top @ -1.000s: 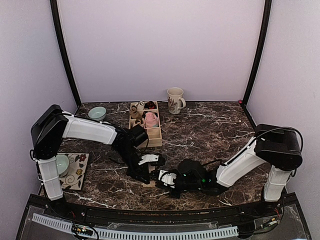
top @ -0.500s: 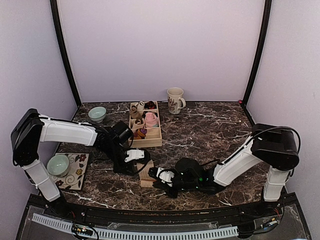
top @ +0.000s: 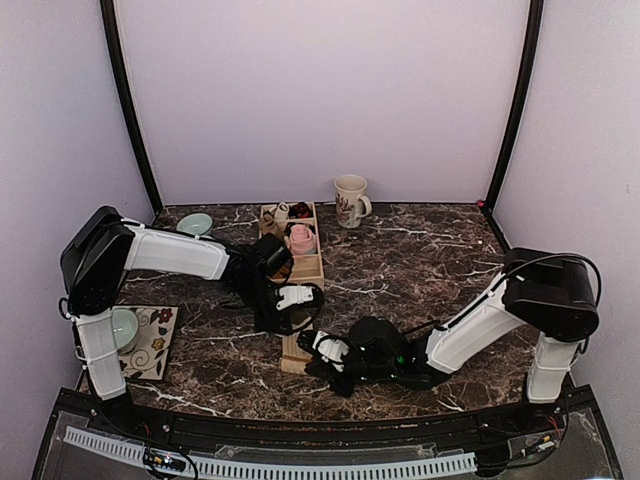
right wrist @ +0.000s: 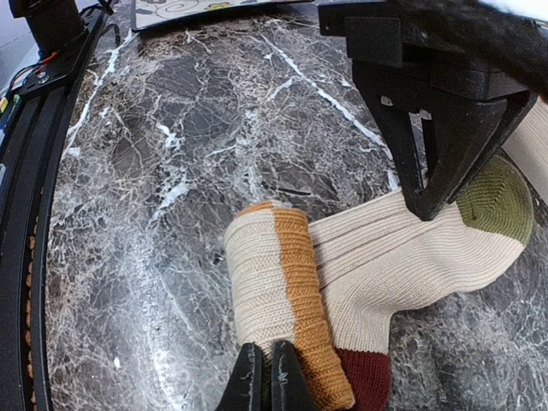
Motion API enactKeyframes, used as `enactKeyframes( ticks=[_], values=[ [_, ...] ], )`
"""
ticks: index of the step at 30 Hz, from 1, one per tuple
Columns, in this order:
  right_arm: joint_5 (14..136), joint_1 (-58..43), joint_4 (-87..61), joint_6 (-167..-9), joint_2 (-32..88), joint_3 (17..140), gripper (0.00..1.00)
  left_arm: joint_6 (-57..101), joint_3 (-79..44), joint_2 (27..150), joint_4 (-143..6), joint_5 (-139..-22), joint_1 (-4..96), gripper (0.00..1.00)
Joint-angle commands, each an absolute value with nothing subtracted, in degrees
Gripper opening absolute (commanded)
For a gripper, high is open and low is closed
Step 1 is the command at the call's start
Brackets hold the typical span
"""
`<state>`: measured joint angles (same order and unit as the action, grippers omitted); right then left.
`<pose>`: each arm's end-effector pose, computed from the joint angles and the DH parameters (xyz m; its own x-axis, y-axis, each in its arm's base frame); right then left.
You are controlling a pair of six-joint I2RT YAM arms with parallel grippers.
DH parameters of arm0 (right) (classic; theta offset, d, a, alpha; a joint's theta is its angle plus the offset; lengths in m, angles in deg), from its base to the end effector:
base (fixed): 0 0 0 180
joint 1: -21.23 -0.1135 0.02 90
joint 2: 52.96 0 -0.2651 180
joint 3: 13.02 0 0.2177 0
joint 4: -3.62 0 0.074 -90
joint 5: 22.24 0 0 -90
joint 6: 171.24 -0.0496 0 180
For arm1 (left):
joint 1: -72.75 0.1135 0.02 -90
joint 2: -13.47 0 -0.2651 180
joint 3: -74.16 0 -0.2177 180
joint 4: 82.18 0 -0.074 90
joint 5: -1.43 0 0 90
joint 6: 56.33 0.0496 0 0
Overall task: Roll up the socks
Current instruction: Pick up the sock from the center of the board.
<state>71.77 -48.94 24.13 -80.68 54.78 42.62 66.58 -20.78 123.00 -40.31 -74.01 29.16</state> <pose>0.1120 0.3207 0.1295 -0.1683 -0.4955 -0.8521 -0.9603 0.2775 0.0283 0.2491 -0.2543 0.1614 -0.1547 0.8733 -0.4620 0.9820 0.1870 0.0247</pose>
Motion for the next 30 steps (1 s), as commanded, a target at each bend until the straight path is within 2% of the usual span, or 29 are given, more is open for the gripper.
enactKeyframes(
  ticks=[1,10,20,22,23,24,25,30],
  values=[
    [69.2,-50.8,10.5,-85.8,57.3,39.8,0.0,66.6,-19.6,126.5,-39.7,-73.7,29.2,0.22],
    [66.1,-53.1,3.8,-92.8,58.7,44.3,0.0,66.6,-18.1,126.5,-39.2,-70.9,28.9,0.21],
    [68.3,-53.2,-2.0,-100.8,62.3,46.3,0.0,67.9,-23.2,112.9,-41.6,-77.3,32.4,0.24],
    [68.9,-53.2,-2.4,-101.4,62.0,46.1,0.0,66.4,-24.3,108.9,-44.6,-79.7,34.3,0.36],
    [68.9,-53.1,-2.8,-101.6,61.8,46.0,0.0,65.8,-25.1,107.0,-46.3,-81.3,35.4,0.55],
    [69.0,-53.1,-3.2,-101.6,61.7,46.0,0.0,64.9,-25.9,105.1,-48.9,-83.2,36.5,0.87],
    [69.3,-53.1,-3.7,-101.6,61.7,46.0,0.0,63.9,-26.5,103.4,-50.2,-85.2,37.1,0.97],
    [70.7,-53.1,-5.7,-101.6,62.2,46.8,0.0,63.8,-25.4,94.2,-48.1,-87.2,43.1,0.99]
  ],
)
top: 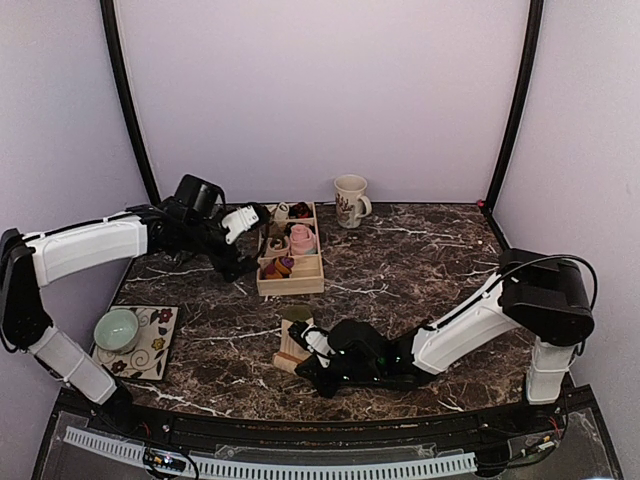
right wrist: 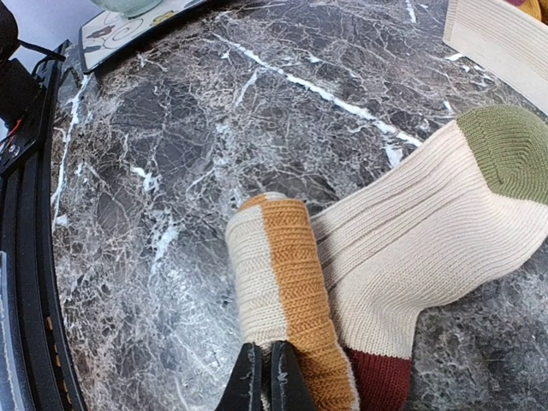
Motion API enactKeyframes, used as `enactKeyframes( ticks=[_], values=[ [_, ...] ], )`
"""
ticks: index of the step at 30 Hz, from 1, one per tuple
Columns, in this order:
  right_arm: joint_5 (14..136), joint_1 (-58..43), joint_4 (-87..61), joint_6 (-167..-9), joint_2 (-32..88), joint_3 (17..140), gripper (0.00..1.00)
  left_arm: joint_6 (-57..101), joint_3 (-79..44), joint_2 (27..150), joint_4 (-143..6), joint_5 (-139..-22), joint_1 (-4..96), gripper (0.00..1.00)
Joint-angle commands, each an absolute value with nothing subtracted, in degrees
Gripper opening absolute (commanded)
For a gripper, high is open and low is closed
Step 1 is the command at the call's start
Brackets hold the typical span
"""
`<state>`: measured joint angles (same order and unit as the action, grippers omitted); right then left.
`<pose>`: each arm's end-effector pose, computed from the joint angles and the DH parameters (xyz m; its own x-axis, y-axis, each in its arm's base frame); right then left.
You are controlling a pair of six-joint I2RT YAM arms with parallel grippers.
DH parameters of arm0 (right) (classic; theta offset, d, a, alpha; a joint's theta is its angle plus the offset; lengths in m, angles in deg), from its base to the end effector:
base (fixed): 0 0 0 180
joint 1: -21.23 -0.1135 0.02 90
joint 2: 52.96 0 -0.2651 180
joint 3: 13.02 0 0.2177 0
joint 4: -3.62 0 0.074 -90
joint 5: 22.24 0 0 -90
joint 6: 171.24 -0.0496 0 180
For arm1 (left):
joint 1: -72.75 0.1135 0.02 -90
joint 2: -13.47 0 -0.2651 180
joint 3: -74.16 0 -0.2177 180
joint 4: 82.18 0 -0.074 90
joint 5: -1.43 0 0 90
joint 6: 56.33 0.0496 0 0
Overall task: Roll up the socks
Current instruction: Pick up the sock from the center of the board.
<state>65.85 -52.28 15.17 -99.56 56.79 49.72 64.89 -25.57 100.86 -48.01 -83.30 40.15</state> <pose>0.1034 0.3435 0.1321 -0.4551 -0.4307 -0.7793 -0.8507 0.4689 0.2377 0.2643 -0.1744 0.2699 -0.1672 0.7196 -0.6740 0.7967 0.5013 0.3376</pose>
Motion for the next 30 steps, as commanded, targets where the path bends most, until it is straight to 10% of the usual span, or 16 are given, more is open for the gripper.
enactKeyframes(
  ticks=[1,7,15,30],
  values=[
    [71.1,-53.0,-6.1,-101.7,62.5,47.0,0.0,62.9,-24.7,92.8,-46.4,-88.2,43.7,0.99],
    [73.6,-52.5,-7.0,-102.1,63.4,47.8,0.0,72.0,-26.9,85.6,-28.6,-72.3,41.4,0.9],
    [83.0,-48.1,-6.7,-106.0,65.6,49.9,0.0,88.2,-56.4,70.5,-49.2,-75.4,19.5,0.87],
    [88.6,-42.7,-2.8,-110.8,65.8,48.1,0.0,98.3,-61.5,85.2,-72.7,-81.2,14.8,0.64]
  ],
)
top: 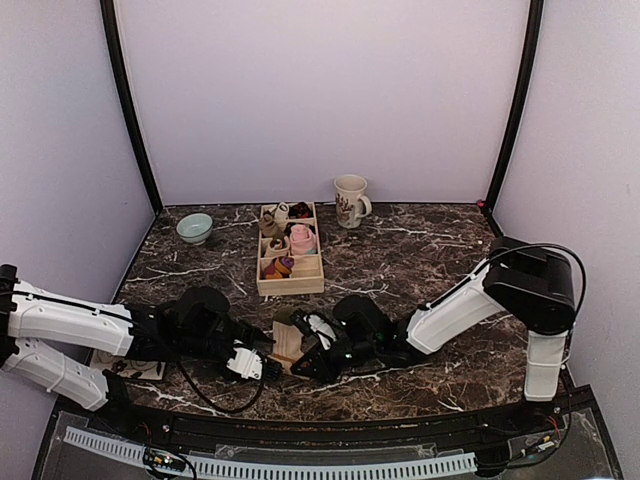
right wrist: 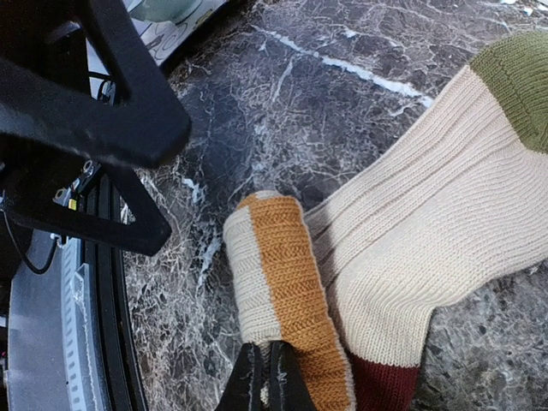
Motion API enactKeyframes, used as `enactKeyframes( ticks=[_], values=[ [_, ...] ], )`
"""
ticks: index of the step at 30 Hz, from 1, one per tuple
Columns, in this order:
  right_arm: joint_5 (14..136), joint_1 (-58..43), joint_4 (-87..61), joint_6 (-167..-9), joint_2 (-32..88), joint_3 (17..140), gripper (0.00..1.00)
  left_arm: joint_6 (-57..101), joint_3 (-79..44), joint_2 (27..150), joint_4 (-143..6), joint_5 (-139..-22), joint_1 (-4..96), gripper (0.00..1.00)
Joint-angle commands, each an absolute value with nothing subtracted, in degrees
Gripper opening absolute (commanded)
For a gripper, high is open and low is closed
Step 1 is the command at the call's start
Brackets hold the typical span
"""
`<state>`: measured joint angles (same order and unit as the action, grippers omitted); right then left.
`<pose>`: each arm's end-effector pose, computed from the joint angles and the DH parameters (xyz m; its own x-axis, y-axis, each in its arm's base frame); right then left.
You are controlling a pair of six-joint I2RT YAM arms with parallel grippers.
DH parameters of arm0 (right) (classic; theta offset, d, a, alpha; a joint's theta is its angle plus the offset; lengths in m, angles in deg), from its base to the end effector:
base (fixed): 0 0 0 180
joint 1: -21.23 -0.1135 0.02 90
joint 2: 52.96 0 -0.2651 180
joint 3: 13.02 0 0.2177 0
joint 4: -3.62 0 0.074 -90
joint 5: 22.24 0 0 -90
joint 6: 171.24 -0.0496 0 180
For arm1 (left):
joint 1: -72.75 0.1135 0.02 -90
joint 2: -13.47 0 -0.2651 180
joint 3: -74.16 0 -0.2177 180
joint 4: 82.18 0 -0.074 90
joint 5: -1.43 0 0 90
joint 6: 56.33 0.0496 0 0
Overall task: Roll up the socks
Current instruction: Pick up the sock from the center of the board.
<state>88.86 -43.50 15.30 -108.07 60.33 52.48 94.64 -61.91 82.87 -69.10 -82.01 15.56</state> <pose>0.1411 0.3406 0.1249 -0.6613 -0.4145 -0.6252 -0.7501 0.3612 0.5540 0.1143 -0.1877 0.1912 0.6085 0.6592 -0.4418 0.7239 -0.2332 0.6493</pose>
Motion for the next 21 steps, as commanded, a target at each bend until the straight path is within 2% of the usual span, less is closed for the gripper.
enactKeyframes(
  ticks=[1,3,14,16,21],
  values=[
    [88.8,-42.5,-2.7,-111.2,66.1,48.2,0.0,98.5,-61.4,85.8,-72.8,-81.0,14.7,0.61],
    [88.8,-42.0,-2.9,-112.2,66.8,48.4,0.0,99.2,-61.3,86.8,-71.8,-80.4,14.5,0.58],
    [89.2,-41.7,-1.8,-113.2,66.3,48.9,0.0,97.6,-57.7,92.5,-68.9,-80.5,14.3,0.56],
    [89.3,-41.7,-1.7,-113.1,66.2,48.8,0.0,97.0,-56.3,94.3,-67.4,-81.0,14.3,0.53],
    [89.3,-41.7,-0.9,-113.5,66.0,48.2,0.0,95.2,-52.3,98.1,-59.5,-80.7,14.3,0.36]
  ],
)
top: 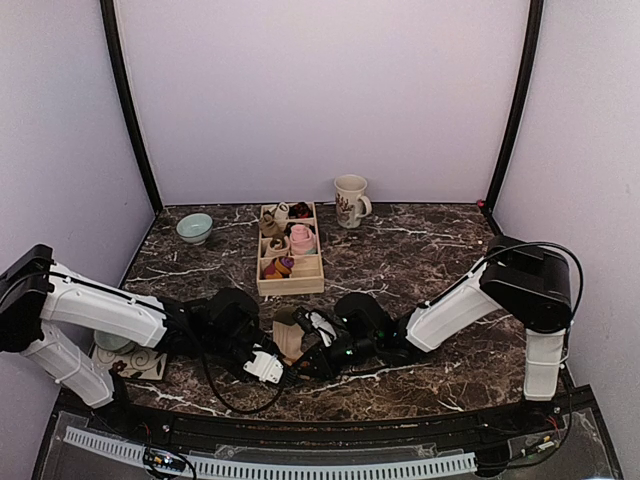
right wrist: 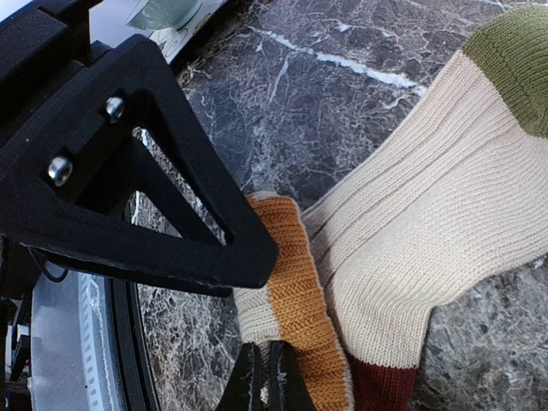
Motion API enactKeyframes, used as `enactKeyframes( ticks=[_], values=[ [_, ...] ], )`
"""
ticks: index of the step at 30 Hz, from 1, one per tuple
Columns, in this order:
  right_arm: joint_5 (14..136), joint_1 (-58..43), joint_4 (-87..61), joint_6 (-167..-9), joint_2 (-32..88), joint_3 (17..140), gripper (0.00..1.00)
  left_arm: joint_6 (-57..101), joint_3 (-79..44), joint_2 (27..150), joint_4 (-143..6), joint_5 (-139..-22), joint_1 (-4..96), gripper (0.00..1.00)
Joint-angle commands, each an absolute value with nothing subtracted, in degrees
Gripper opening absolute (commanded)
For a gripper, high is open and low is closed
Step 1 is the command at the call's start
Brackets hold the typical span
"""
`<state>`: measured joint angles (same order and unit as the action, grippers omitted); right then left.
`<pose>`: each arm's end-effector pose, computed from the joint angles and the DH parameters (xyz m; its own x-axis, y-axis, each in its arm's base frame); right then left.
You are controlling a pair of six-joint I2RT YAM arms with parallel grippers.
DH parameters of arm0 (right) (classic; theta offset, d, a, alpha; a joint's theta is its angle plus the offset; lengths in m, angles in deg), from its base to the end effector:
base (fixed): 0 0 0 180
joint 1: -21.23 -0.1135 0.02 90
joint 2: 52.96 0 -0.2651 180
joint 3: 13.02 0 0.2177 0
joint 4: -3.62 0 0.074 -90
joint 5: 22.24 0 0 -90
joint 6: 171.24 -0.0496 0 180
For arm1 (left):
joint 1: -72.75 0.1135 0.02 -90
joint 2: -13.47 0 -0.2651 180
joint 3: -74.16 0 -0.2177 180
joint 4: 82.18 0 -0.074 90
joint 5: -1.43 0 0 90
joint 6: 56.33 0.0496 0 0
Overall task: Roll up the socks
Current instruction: Pick up the sock from the center of the board.
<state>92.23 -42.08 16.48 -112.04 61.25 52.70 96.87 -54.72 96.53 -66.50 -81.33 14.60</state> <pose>0.1478 0.3397 0.1229 -0.7186 -0.3918 -0.5746 -0.6944 0.3593 0.6235 0.1297 -0.2205 0.1705 0.6164 0.6858 -0.3870 0.7481 -0.3566 0.5597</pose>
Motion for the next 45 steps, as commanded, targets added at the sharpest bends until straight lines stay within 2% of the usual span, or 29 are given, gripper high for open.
enactKeyframes(
  ticks=[1,11,12,15,16,20,21,22,25,26,27,31,35,36,37,38,40,42,45],
  values=[
    [89.1,-41.7,-0.5,-113.7,65.9,47.9,0.0,94.9,-52.2,98.4,-58.6,-80.7,14.3,0.36],
    [89.3,-41.6,0.5,-114.1,65.6,47.7,0.0,92.8,-51.1,102.1,-57.7,-82.6,14.3,0.37],
    [89.2,-41.6,0.5,-114.1,65.4,47.6,0.0,92.6,-50.5,103.1,-56.8,-83.1,14.4,0.35],
    [88.9,-41.6,0.6,-114.3,65.0,47.5,0.0,91.0,-48.6,106.0,-55.2,-84.3,14.4,0.06],
    [88.6,-41.6,0.7,-114.4,64.8,47.6,0.0,90.5,-48.1,106.6,-54.9,-84.4,14.4,0.0],
    [85.4,-41.4,-0.4,-114.6,63.0,47.2,0.01,90.6,-47.3,107.1,-54.4,-83.4,14.5,0.0],
    [83.8,-41.2,-1.1,-114.6,62.1,47.0,0.06,90.6,-47.3,107.1,-54.2,-83.2,14.5,0.0],
    [82.0,-41.1,-1.6,-114.4,61.0,46.4,0.15,90.5,-47.1,107.1,-53.6,-82.6,14.6,0.0],
    [75.7,-40.0,-4.4,-114.0,56.2,44.7,0.67,88.7,-45.4,108.0,-50.1,-80.3,15.1,0.0],
    [73.3,-39.5,-5.8,-113.8,54.7,44.1,0.95,87.8,-44.5,108.6,-48.8,-79.6,15.4,0.0],
    [71.2,-39.1,-7.1,-113.6,53.2,43.6,0.99,87.0,-43.2,109.4,-46.9,-78.6,15.7,0.0],
    [60.9,-38.2,-13.1,-113.7,47.4,41.7,1.0,83.4,-36.9,113.0,-40.5,-73.6,19.0,0.0],
    [41.8,-39.2,-21.3,-119.3,39.7,38.7,1.0,79.7,-35.0,113.8,-39.8,-69.5,21.3,0.0],
    [36.7,-39.7,-23.2,-121.3,36.5,37.6,0.99,80.0,-35.0,113.8,-39.4,-68.7,21.3,0.0],
    [32.5,-40.1,-23.8,-122.5,32.6,36.2,0.94,80.5,-34.9,114.0,-38.8,-68.0,21.3,0.0],
    [30.8,-40.1,-22.3,-122.1,28.7,34.2,0.86,80.7,-34.7,114.3,-38.3,-67.6,21.4,0.0],
    [27.6,-39.4,-16.1,-125.5,18.6,28.9,0.98,80.4,-34.1,114.9,-37.5,-66.1,22.0,0.0],
    [28.2,-38.2,-7.8,-126.5,11.2,22.4,0.99,79.8,-33.1,115.7,-36.5,-64.0,22.8,0.0],
    [38.1,-37.0,9.4,-113.4,4.5,17.2,0.99,78.5,-30.8,117.7,-34.5,-60.5,23.9,0.0]
  ],
)
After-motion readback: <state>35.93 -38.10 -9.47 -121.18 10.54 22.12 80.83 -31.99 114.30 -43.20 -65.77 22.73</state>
